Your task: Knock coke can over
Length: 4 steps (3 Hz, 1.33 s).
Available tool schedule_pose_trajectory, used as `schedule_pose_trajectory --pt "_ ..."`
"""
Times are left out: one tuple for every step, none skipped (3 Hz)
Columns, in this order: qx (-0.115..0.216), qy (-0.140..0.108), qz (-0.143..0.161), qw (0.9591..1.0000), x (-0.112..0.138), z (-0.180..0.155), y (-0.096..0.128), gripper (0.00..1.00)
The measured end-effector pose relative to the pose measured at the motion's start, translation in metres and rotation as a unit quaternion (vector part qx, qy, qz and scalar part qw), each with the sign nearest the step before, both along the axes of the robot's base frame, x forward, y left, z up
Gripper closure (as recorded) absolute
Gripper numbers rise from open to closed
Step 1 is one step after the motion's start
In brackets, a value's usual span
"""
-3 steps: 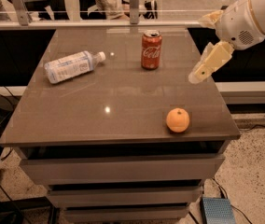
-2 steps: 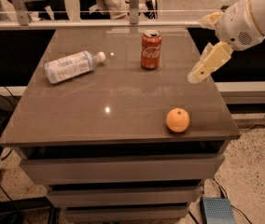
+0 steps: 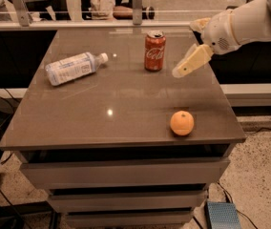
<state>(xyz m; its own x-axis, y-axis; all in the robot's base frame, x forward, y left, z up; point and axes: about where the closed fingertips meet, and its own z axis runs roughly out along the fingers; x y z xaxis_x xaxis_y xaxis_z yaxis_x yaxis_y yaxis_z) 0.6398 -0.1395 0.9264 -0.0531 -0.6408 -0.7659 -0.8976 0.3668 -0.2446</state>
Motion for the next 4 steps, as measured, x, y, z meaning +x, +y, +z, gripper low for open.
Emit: schedule_pose_trajectory --pt "0.035 0.002 -0.004 0.9994 0.033 -0.016 0.017 0.00" --pt "0.057 0.008 0.007 0.9983 0.053 -0.034 0.034 0.00" --pt "0.085 0.016 0.027 0.9959 0.060 -0.046 0.049 0.00" --pt "0.119 0.018 0.061 0.9909 0.051 -0.039 0.069 0.00"
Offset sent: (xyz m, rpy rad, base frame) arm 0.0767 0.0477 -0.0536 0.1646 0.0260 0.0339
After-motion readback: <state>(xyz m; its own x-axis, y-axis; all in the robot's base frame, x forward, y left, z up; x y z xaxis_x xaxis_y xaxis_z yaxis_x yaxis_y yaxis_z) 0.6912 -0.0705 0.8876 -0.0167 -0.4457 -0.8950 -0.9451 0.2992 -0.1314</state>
